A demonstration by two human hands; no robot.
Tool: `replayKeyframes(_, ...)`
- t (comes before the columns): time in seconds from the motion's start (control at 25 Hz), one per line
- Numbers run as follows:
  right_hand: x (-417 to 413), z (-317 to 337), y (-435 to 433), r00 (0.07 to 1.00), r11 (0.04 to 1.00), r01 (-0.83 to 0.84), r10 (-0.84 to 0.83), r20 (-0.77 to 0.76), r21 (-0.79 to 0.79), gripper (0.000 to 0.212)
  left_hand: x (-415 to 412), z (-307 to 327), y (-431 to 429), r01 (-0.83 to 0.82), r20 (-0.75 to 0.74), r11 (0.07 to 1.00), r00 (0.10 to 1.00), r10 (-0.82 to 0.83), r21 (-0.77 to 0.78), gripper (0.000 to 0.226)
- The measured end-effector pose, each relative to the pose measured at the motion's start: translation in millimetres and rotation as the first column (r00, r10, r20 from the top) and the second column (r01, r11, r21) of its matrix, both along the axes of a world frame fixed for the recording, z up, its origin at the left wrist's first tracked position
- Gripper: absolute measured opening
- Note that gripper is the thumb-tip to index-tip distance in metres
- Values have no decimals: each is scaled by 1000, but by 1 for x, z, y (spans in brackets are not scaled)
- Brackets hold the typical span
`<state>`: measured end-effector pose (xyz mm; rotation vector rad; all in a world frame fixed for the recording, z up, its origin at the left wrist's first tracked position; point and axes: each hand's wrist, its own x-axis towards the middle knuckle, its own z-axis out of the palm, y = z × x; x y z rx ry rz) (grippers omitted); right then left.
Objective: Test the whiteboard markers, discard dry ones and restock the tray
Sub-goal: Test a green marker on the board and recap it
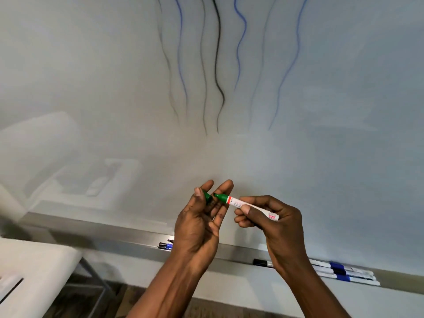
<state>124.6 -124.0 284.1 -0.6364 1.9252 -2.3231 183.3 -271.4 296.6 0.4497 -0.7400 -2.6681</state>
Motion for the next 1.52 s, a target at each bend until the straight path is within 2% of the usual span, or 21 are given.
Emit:
replayKeyframes(0.2, 12, -21, -9, 988, 994, 49, -35, -149, 97, 10, 8, -4, -1, -38, 66, 999, 997, 35, 39, 28)
replayKeyframes(0.48, 18, -45, -9, 964, 970, 79, -15, -266, 230, 14, 16, -22, 9, -54, 139, 993, 988, 69, -107, 25)
replayKeyframes(0.64, 22, -57, -8, 961, 953, 101, -20, -274, 286, 18, 23, -31, 15, -77, 187, 933, 971, 151, -353, 30)
replayKeyframes(0.76, 29, -61, -11, 953, 939, 132, -32, -301, 319, 19, 27, -39, 17, -90, 208, 894, 958, 198, -438, 30)
replayKeyframes(1.0, 46, -75, -21, 992, 950, 91, -59, -115, 299, 13, 40, -50, 18, -123, 199, 833, 943, 268, -539, 29)
replayKeyframes(1.28, 62, -88, -31, 970, 977, -61, 11, 242, 203, 12, 54, -66, 9, -123, 197, 775, 931, 306, -620, 26)
replayKeyframes(1.52, 86, -107, -57, 951, 954, -204, 141, 274, 219, 8, 85, -95, -8, -155, 262, 744, 874, 410, -649, 26)
